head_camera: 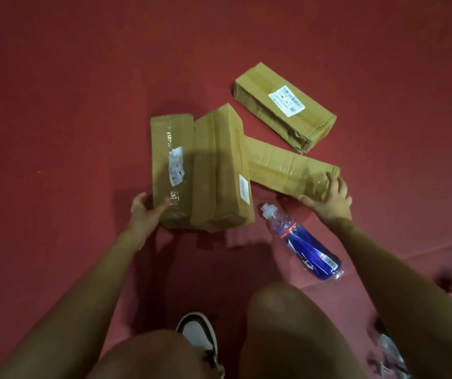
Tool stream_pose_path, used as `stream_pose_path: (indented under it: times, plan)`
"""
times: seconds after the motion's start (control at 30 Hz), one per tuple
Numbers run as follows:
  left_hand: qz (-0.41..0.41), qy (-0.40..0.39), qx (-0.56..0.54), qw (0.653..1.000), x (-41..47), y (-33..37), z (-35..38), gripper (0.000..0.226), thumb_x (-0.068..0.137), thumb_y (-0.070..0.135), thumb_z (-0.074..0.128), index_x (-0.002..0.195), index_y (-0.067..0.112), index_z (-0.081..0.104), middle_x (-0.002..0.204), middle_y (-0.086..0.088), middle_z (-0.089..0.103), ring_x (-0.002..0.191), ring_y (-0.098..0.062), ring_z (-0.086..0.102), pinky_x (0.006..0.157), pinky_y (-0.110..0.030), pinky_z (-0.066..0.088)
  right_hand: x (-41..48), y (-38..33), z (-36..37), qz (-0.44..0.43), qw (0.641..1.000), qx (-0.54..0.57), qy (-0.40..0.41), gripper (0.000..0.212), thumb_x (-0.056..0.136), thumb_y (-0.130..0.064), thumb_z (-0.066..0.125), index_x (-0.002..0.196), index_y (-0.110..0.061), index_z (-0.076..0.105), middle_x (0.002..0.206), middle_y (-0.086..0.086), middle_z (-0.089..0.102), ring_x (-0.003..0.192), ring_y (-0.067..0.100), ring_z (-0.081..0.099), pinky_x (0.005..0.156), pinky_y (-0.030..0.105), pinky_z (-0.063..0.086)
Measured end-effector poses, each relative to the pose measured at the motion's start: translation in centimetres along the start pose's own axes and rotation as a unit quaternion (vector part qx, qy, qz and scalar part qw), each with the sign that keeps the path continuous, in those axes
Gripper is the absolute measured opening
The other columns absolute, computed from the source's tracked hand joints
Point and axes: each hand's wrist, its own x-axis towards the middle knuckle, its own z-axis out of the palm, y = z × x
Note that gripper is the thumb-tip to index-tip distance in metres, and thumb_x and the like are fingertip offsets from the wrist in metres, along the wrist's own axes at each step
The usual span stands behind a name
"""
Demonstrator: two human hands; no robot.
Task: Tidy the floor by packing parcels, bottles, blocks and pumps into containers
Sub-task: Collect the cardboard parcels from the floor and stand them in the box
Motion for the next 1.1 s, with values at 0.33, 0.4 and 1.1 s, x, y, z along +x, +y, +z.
stream_pose_path:
  times: [0.33,0.4,1.1]
  plan:
    - [-0.065,0.017,-0.196,0.978,3.5,-5.1,5.1,0.043,0.091,0.04,0.055,0.129,0.023,0.042,0.108,0.007,0.06,0.088,-0.009,0.059,0.076,-0.028,0.045,8.3,-3.5,2.9,-0.18,0.932,-0.279,-0.143,0.138,0.053,-0.063,0.08,0.149,-0.036,-0.015,0.156,0.009,-0.026,0.142,0.036,-0.024,0.108,0.066,-0.009]
    - [-0.076,0.043,-0.226,0.97,3.8,-5.2,5.4,0.036,0.096,0.033,0.05,0.129,0.021,0.044,0.105,0.005,0.059,0.082,-0.008,0.057,0.07,-0.025,0.045,9.3,-4.1,3.6,-0.177,0.915,-0.328,-0.153,0.142,0.05,-0.065,0.08,0.147,-0.037,-0.02,0.155,0.011,-0.029,0.142,0.039,-0.024,0.107,0.068,-0.007]
    - [-0.076,0.198,-0.273,0.938,-2.2,-5.1,1.0,0.022,0.092,0.025,0.059,0.11,0.013,0.06,0.084,-0.001,0.061,0.086,-0.023,0.056,0.078,-0.041,0.051,-0.1,-3.6,-0.1,0.003,0.941,-0.337,0.032,0.122,0.06,-0.066,0.074,0.15,-0.03,0.001,0.152,0.023,0.009,0.139,0.047,0.01,0.102,0.076,0.007]
